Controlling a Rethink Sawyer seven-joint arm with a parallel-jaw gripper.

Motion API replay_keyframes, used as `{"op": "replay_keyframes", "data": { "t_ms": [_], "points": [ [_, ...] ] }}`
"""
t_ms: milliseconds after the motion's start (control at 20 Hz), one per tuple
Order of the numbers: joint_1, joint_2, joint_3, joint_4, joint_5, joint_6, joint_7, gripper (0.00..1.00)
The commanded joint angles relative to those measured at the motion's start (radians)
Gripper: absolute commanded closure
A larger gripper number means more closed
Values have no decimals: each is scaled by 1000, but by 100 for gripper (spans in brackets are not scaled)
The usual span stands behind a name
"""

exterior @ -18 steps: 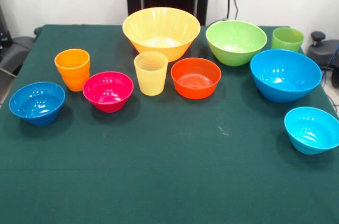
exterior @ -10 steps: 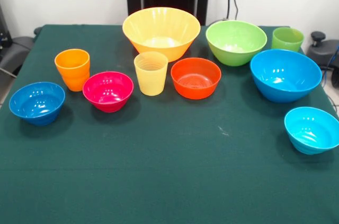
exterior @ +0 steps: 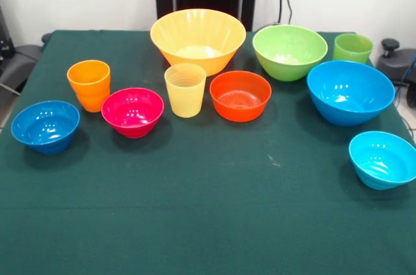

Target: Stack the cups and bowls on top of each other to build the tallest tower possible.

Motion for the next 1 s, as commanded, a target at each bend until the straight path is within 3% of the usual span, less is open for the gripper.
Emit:
{"op": "replay_keyframes", "data": {
  "t_ms": [50, 350, 1000],
  "points": [
    [-34, 187, 88, -15, -122, -185, 1, 0],
    [-38, 284, 74, -61, -191, -275, 16, 0],
    [-41, 316, 83, -83, -235, -296, 48, 0]
  ]
}}
